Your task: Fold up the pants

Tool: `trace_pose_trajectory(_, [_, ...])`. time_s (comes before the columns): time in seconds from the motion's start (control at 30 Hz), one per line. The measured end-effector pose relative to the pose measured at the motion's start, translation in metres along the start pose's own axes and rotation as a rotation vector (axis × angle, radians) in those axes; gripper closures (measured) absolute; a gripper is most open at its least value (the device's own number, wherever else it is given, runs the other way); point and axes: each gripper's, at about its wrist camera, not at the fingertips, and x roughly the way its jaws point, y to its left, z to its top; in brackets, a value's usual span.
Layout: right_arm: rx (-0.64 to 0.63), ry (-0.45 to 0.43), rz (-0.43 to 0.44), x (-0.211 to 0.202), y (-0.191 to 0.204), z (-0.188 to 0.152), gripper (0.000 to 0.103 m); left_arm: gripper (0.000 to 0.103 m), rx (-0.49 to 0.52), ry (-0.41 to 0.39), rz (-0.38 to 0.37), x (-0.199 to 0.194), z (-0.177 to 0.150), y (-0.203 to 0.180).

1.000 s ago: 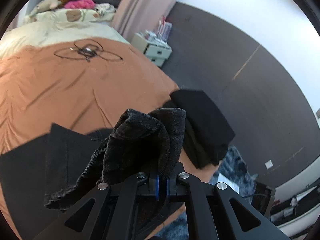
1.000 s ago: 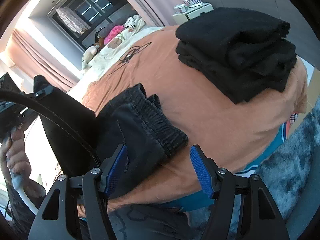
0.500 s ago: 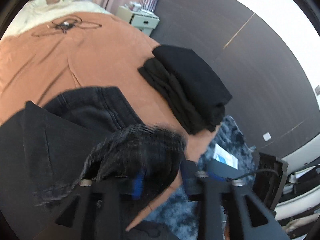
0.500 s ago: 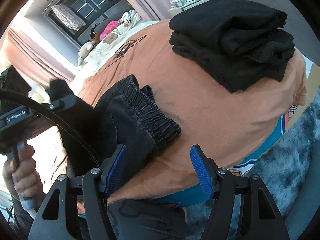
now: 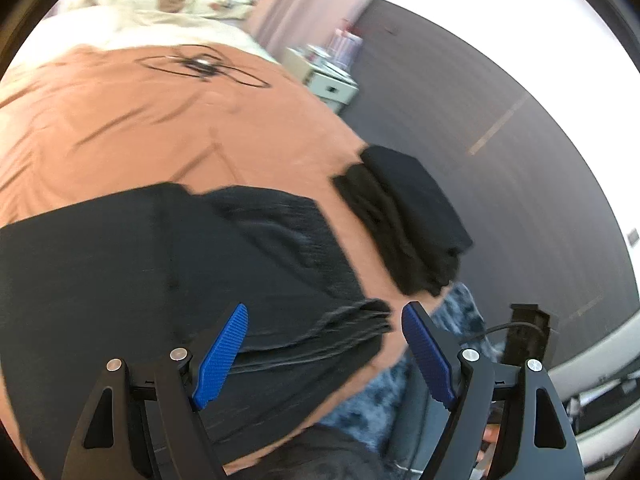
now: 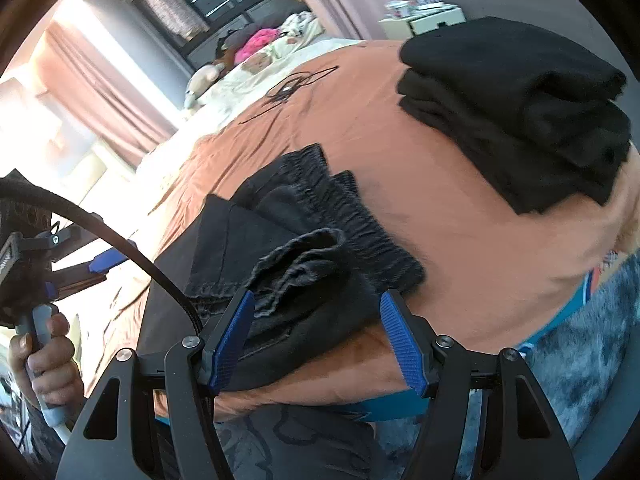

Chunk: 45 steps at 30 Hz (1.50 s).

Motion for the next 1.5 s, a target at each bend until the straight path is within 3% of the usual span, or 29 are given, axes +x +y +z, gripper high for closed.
trace_pose_trajectory(0.33, [-0.119, -0.004, -0.014, 0.011, 0.021, 0.013, 0.039, 0.022, -0.131, -0.119, 0.192, -0.102, -0.02, 0.08])
trace_pose_trajectory(0.57, [-0.253, 0.007, -0.005, 0.019, 0.052, 0.03, 0.039, 0.022, -0.235, -0.162, 0.287, -0.15, -0.047, 0.125])
trace_pose_trajectory(0.93, [-0.375, 0.086, -0.009, 0.052, 0.107, 0.024, 0.039, 0.023, -0.409, -0.157, 0.328, -0.159, -0.108, 0.197])
trace_pose_trajectory(1.1, [-0.431, 0.128, -0.001, 0.074, 0.133, 0.014, 0.039, 0.023, -0.439, -0.145, 0.341, -0.156, -0.134, 0.212])
trace_pose_trajectory(1.2, [-0.47, 0.161, -0.006, 0.092, 0.146, 0.007, 0.047, 0.024, -0.46, -0.13, 0.333, -0.15, -0.146, 0.22])
trace_pose_trajectory(1.5, [-0.507, 0.203, 0.006, 0.134, 0.17, 0.003, 0.056, 0.027, -0.508, -0.107, 0.337, -0.138, -0.172, 0.231])
